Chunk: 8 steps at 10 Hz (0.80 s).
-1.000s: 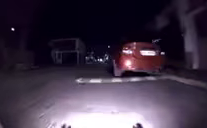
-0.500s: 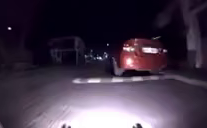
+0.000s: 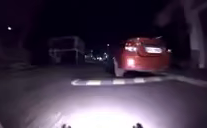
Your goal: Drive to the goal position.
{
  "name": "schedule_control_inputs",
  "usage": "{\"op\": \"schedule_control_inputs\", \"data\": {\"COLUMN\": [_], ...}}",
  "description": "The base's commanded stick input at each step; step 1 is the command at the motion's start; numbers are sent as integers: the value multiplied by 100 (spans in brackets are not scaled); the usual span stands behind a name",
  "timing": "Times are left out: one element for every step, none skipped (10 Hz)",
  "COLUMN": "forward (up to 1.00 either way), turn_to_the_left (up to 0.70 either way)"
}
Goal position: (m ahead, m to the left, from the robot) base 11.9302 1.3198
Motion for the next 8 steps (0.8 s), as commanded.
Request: {"op": "schedule_control_inputs", "data": {"forward": [45, 45, 45, 45, 45, 45, 45, 45], "turn_to_the_left": [0, 0, 0, 0, 0, 0, 0, 0]}}
